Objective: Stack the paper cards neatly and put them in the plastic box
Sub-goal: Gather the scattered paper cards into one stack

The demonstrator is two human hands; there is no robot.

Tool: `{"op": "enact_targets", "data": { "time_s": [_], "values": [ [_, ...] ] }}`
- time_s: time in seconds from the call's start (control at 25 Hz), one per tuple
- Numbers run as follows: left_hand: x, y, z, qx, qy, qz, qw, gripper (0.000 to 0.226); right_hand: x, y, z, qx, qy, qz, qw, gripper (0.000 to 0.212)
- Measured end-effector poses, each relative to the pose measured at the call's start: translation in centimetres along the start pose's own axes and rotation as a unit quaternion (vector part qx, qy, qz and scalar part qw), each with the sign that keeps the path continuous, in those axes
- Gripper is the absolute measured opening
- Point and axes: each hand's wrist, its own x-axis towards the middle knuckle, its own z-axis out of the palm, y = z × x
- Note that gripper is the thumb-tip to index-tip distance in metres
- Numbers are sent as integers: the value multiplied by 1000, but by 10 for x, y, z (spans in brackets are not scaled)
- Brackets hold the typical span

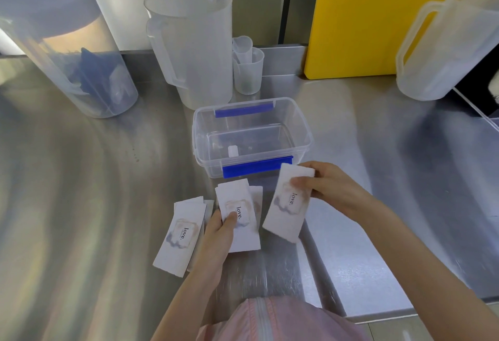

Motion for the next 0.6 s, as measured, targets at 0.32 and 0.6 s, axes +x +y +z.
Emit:
{"op": "enact_targets", "data": {
  "time_s": [0.32,0.6],
  "values": [
    [-6,3,6,-48,-13,-11,999,15,10,11,63,-128,32,-44,990,23],
    [-10,3,4,8,-38,30,999,17,24,28,74,-171,24,-47,984,32]
  ]
}}
